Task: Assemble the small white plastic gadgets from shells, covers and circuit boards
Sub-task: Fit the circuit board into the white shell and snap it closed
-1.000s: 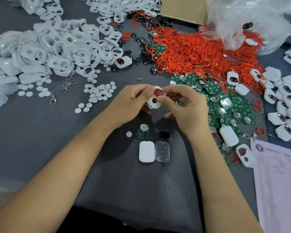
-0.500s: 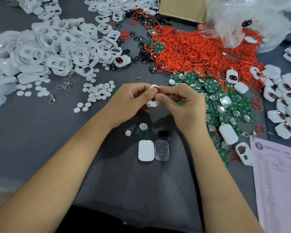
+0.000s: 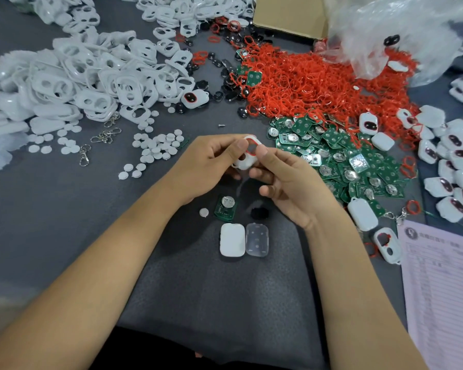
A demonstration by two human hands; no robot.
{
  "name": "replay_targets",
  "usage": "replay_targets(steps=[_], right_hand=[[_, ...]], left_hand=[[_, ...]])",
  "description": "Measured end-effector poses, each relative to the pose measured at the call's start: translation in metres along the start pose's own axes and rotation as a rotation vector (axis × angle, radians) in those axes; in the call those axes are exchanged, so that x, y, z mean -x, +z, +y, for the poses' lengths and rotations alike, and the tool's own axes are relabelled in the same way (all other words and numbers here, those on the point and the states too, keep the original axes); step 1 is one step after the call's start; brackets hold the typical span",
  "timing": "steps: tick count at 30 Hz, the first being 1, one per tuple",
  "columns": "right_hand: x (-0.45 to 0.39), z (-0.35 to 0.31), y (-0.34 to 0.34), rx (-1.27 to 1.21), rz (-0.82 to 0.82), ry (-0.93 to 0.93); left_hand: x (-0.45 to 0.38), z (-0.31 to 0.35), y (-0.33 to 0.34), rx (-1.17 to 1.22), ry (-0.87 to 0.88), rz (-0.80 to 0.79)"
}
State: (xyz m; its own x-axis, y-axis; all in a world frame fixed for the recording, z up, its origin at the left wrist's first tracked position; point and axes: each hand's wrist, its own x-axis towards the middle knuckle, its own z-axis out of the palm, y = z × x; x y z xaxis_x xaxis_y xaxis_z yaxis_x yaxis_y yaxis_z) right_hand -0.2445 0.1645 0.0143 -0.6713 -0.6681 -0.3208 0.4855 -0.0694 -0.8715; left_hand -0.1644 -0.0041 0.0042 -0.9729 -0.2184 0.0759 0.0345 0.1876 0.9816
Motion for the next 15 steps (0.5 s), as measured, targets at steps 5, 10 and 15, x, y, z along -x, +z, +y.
replay_targets(steps=[5, 10, 15], right_hand=[[-0.0007, -0.0018, 0.0003, -0.045, -0.018, 0.021], [0.0004, -0.0029, -0.0001, 0.077, -0.013, 0.000], [-0.0003, -0.0017, 0.0039, 0.107, 0.067, -0.005]], left_hand=[[0.0015, 0.0020, -0.0002, -0.008, 0.030, -0.099], [0.0012, 0.0017, -0.0015, -0.072, 0.046, -0.110], [0.0004, -0.0002, -0.0009, -0.118, 0.058, -0.108]])
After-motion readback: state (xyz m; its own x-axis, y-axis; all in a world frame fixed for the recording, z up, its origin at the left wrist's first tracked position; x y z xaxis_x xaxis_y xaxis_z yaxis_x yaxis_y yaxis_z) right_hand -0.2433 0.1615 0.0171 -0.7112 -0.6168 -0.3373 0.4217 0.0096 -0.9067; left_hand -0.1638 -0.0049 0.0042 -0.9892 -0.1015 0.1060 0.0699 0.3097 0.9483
